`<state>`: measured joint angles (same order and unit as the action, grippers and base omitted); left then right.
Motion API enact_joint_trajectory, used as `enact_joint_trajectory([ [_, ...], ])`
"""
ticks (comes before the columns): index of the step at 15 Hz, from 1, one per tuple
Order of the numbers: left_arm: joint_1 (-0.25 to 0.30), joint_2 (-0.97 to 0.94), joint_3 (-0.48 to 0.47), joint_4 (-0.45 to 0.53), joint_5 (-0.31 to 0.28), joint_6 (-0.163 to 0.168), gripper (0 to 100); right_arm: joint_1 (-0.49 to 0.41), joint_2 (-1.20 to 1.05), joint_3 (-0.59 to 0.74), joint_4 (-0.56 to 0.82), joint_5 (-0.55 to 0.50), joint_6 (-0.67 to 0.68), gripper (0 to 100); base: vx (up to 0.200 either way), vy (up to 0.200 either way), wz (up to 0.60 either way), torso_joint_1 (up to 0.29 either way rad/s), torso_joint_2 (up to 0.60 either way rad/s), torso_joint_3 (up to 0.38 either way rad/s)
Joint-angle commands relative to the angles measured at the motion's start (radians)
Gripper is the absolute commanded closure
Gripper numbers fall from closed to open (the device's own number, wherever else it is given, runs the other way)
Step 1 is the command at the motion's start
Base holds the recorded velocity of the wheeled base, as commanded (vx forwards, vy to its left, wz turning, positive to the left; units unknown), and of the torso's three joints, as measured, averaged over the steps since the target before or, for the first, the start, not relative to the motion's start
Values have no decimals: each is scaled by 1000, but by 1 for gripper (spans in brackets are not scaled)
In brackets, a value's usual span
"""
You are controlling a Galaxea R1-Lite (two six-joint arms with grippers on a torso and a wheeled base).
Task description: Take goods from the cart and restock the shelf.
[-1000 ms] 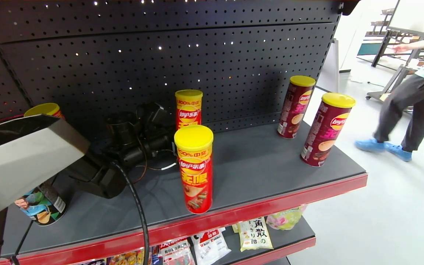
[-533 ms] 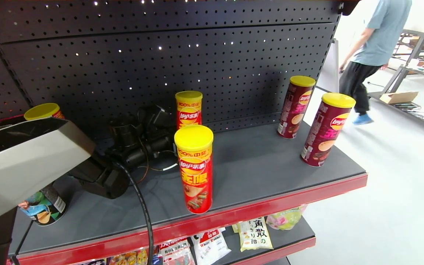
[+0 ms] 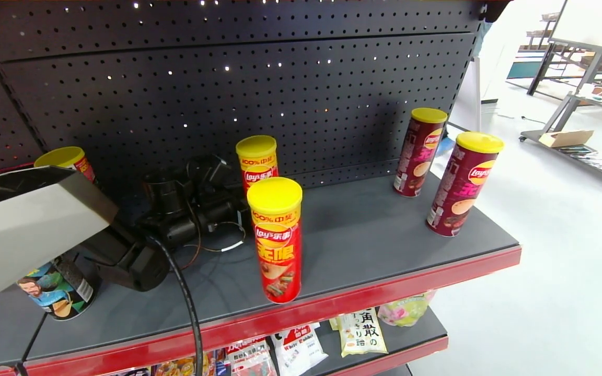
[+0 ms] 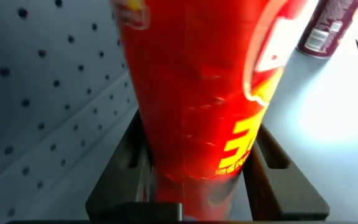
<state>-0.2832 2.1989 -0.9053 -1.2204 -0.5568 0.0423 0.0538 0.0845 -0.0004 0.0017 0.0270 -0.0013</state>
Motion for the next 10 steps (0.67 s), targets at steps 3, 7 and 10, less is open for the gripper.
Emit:
enact_joint_trajectory([
  [3, 4, -31, 36, 6, -15, 21, 100, 0, 1, -1, 0, 1, 0, 0, 0, 0, 0, 0, 0, 0],
  [7, 6, -33, 69, 25, -14, 99, 100, 0, 1, -1, 0, 1, 0, 0, 0, 0, 0, 0, 0, 0],
  [10, 4, -34, 68, 25, -18, 99, 100, 0, 1, 0, 0, 1, 0, 0, 0, 0, 0, 0, 0, 0],
])
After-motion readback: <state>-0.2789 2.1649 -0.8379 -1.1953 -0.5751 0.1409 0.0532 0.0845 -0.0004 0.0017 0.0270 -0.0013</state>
